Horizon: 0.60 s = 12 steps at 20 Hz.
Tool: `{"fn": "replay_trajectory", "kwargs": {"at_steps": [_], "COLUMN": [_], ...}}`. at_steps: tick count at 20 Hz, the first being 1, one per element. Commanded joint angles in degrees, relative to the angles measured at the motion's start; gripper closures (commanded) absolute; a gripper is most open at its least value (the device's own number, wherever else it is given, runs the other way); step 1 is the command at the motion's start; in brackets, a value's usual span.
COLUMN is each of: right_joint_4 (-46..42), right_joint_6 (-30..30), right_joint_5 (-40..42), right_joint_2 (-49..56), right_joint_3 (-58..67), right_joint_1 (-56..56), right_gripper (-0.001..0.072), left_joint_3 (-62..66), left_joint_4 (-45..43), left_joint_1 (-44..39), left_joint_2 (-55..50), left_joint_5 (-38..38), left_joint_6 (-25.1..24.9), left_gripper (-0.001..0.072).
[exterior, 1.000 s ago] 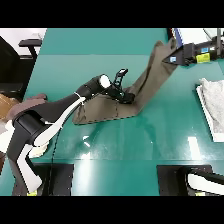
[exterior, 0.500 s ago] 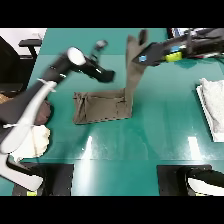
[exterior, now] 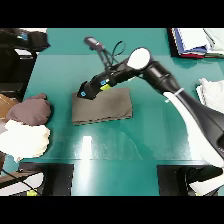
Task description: Fold the shirts.
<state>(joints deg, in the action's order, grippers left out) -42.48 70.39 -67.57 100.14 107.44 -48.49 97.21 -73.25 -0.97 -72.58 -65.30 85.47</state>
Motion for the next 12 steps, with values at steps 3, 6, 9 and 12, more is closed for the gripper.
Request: {"fn": "replay_trajectory", "kwargs": {"at_steps": [3, 6, 9, 12], "right_joint_4": [-10.01, -11.54, -11.91, -6.29], "right_joint_6": [4.15, 5.20, 8.90, 9.49], "right_joint_5": [-10.58, -9.29, -2.45, 3.48], "right_joint_2": [2.56, -3.67, -10.23, -11.47], "right_joint_3": [-0.94, -13.97, -29.29, -40.15], "right_joint_1": [5.49, 14.67, 25.09, 32.48], "right_gripper": [0.0202, 0.0202, 0.0199, 0.0110], "left_joint_3": [-0.02, -0.02, -0.57, -0.57], "left_joint_4": [-0.90, -0.90, 1.53, 2.14], "left_joint_1": [2.32, 2.14, 2.14, 2.14], "left_joint_2": [2.40, 2.40, 2.34, 2.23], "left_joint_5": [-3.15, -4.55, -5.35, -5.14], "left_joint_6": [0.00, -0.39, -0.42, -0.42], "left_gripper": [0.0680, 0.0680, 0.0680, 0.0680]}}
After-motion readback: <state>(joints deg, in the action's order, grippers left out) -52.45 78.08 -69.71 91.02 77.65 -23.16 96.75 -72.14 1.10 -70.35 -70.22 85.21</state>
